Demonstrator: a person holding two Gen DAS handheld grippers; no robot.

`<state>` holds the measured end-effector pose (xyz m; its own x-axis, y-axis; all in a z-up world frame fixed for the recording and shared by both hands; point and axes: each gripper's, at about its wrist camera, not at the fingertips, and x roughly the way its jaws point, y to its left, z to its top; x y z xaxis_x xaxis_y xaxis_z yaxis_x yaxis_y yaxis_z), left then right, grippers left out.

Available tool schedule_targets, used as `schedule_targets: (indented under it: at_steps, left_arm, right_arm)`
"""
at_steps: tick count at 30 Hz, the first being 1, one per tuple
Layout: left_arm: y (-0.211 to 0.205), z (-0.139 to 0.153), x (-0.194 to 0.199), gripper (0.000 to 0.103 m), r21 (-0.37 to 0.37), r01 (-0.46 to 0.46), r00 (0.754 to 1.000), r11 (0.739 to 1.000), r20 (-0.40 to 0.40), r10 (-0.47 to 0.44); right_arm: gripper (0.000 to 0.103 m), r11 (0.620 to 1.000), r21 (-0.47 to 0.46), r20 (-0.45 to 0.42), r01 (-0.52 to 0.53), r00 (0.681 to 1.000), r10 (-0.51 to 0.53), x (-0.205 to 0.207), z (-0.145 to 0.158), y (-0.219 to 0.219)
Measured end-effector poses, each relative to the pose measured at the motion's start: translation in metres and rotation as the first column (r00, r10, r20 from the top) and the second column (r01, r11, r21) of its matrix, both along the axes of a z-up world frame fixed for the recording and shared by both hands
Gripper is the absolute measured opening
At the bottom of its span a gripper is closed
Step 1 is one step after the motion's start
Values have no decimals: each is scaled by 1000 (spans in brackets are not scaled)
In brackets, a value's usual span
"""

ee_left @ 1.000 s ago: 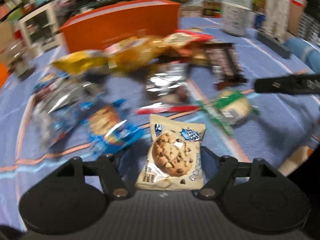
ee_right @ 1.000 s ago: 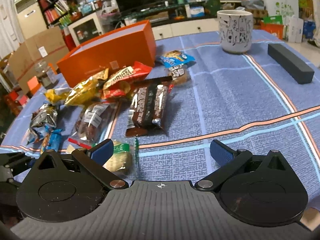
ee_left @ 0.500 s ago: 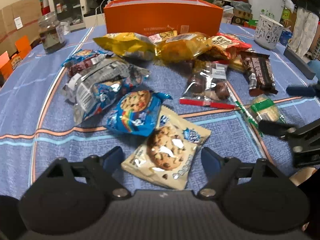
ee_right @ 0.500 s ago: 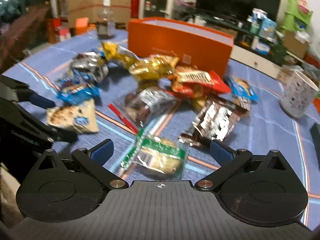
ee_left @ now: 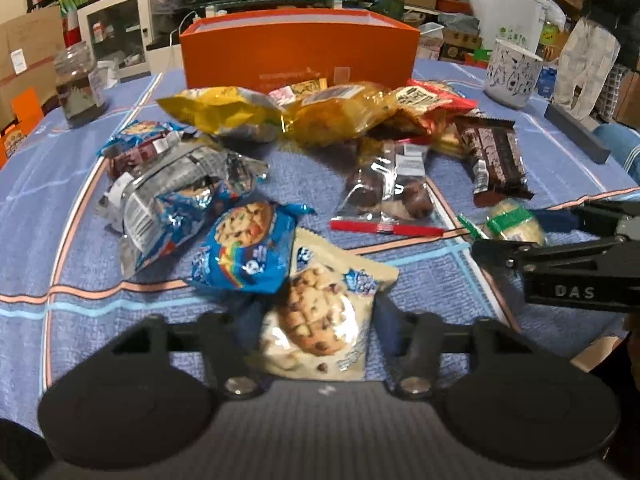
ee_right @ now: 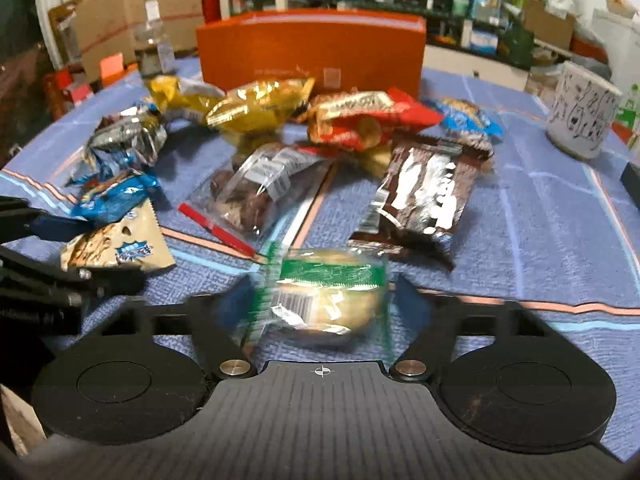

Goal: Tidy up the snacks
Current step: 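Carry both packets into the orange box and open both tools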

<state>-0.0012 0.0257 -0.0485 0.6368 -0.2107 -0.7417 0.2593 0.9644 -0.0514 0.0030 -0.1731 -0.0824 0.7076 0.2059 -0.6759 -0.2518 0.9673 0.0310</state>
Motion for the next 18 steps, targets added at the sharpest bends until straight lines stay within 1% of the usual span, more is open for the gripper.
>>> schedule_targets:
  at_steps: [1, 4, 8, 10, 11, 13, 16, 18]
  left_arm:
    - [1, 1, -1, 50, -11, -4, 1000, 1000, -8, 4]
    - [7, 8, -9, 50, -90, -17, 999, 996, -38, 13]
    - [4, 30, -16, 50, -112, -13, 1000, 994, 0, 13]
    - [6, 46, -7, 50, -152, -2, 1000, 988, 6, 3]
    - [7, 55, 3, 50, -171, 2, 1000, 985, 17, 1]
    - [9, 74, 28, 50, -178, -11, 999, 984, 41, 19]
    - [9, 104, 77, 50, -175, -26, 992, 984, 113, 47]
    - [11, 122, 116, 50, -203, -37, 988, 978, 140, 67]
  right_arm:
    - [50, 1000, 18, -3, 6, 1000, -6, -2, 1, -5]
    - [50, 996, 88, -9, 31, 999, -30, -9, 4, -21]
    - [50, 984, 165, 12, 65, 998, -68, -13, 14, -38]
    - [50, 979, 195, 24, 63, 997, -69, -11, 21, -40]
    - [50, 976, 211, 46, 55, 997, -66, -8, 30, -41]
    - [50, 977, 212, 87, 36, 995, -55, 7, 48, -40]
    - [50, 984, 179, 174, 13, 984, -44, 49, 84, -33]
    - [50, 985, 171, 207, 10, 977, -45, 86, 105, -28]
